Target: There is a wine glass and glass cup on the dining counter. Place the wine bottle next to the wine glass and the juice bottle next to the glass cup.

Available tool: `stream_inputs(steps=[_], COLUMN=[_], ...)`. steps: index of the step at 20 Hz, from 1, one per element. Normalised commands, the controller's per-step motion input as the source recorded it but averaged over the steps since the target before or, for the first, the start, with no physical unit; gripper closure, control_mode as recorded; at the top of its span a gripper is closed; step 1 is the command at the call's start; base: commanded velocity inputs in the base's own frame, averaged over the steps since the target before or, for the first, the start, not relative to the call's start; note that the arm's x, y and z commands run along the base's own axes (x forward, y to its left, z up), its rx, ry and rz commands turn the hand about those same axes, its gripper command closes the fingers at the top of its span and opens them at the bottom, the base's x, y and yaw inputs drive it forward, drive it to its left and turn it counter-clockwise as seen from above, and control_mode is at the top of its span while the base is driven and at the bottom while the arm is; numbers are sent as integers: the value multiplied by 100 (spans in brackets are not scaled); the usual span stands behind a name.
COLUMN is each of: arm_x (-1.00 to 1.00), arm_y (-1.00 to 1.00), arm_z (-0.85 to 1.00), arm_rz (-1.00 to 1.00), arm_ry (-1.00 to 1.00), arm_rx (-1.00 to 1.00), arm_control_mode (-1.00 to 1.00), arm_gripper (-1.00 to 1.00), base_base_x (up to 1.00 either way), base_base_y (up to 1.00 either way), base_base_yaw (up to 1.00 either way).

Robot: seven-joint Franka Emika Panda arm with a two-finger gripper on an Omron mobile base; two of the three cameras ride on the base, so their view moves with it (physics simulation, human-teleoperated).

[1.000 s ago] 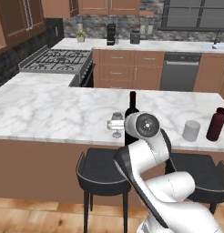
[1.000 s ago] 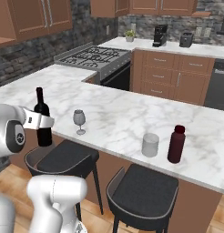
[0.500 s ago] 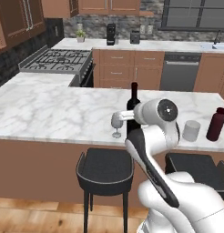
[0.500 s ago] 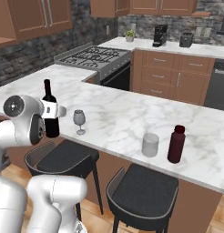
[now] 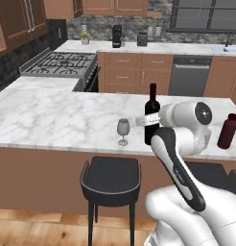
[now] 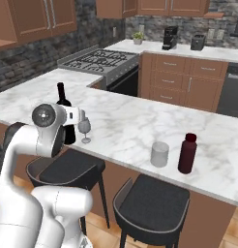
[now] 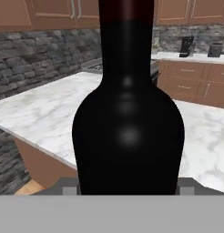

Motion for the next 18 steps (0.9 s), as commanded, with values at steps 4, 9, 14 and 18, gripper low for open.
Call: stream_inputs(steps=[4,9,14,18], arm_x=[-5,-1,7,14], arm_y=[-42,-50,-39,-30], arm_z=[0,0,0,-2], arm_rz=[6,1,0,0], arm_ry=[-23,-7,6,18], arm_rx=[0,0,0,0], arm_control_mode=[-100,-100,-100,-100], arm_gripper=[100,100,100,100], base_base_x=[0,0,0,0], base_base_y=[0,0,0,0], base_base_yaw=[0,0,0,0])
